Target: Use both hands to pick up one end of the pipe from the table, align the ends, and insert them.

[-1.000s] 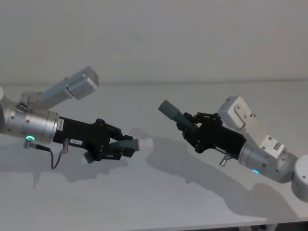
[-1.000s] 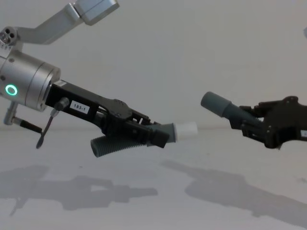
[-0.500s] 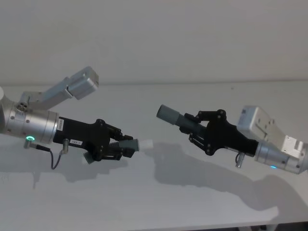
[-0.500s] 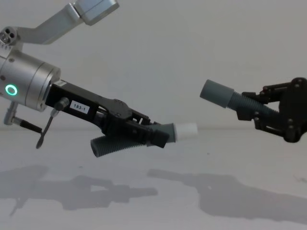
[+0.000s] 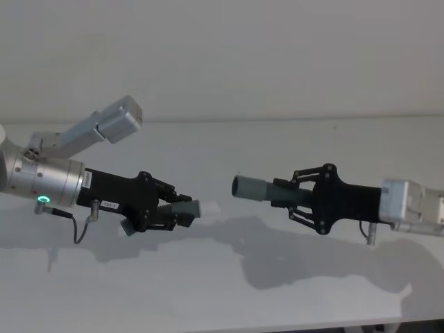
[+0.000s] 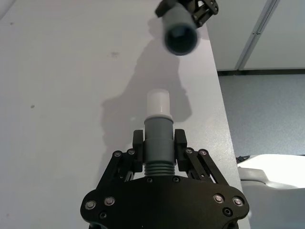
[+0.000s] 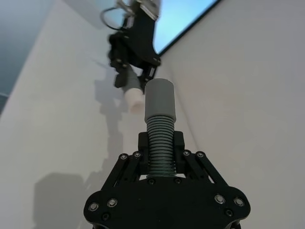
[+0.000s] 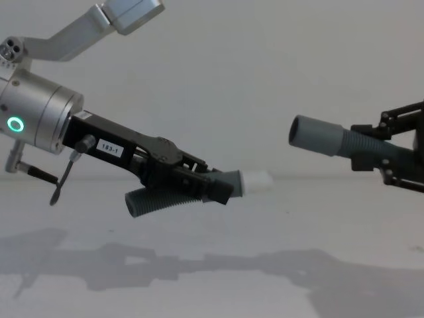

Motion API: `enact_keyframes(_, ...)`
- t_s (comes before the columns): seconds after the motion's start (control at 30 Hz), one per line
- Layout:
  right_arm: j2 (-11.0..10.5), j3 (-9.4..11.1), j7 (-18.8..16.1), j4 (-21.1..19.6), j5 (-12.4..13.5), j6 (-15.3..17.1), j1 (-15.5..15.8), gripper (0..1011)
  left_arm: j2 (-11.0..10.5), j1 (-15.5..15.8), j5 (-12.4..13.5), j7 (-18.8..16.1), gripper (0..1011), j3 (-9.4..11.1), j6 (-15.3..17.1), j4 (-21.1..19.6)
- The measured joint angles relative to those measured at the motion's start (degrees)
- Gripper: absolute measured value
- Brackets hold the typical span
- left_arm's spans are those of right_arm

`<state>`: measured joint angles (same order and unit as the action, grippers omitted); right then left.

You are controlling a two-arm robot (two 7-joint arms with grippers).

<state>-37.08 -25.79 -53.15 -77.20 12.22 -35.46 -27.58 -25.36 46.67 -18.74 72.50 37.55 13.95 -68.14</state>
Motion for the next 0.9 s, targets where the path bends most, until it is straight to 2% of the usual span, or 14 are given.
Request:
enact_keyframes(0.13, -0.6, -0.9, -3.1, 1.3, 0.9, -4.3, -1.5, 267, 0.0, 0.0, 0.0, 0.0, 357, 0.0, 0.0, 0.0)
enact_keyframes(0.2, -1.0, -1.7, -5.4, 2.4, 1.5, -7.5, -2.7, 267, 0.0, 0.0, 0.0, 0.0, 357, 0.0, 0.0, 0.0)
enact_keyframes(0.23, -1.0, -1.7, -5.4, 2.4, 1.5, -7.5, -2.7, 267, 0.0, 0.0, 0.0, 0.0, 357, 0.0, 0.0, 0.0)
enact_keyframes(0.37, -1.4, -2.9, -8.5, 3.8, 2.6, -12.6, -4.2, 267, 0.0, 0.0, 0.0, 0.0, 357, 0.0, 0.0, 0.0)
enact_keyframes(0.4, -1.4, -2.9, -8.5, 3.8, 2.6, -12.6, -4.2, 267, 0.0, 0.0, 0.0, 0.0, 357, 0.0, 0.0, 0.0)
enact_keyframes(0.47, -1.5, -3.4, -9.9, 4.4, 2.8, -14.9, -4.9, 267, 0.0, 0.0, 0.0, 0.0, 357, 0.0, 0.0, 0.0)
enact_keyframes(0.67, -1.4, -3.7, -10.7, 4.9, 2.5, -17.5, -5.3, 268, 0.0, 0.0, 0.0, 0.0, 357, 0.0, 0.0, 0.0)
enact_keyframes(0.9, -0.7, -3.0, -9.5, 5.1, -0.4, -19.0, -5.2, 267, 0.0, 0.0, 0.0, 0.0, 357, 0.0, 0.0, 0.0)
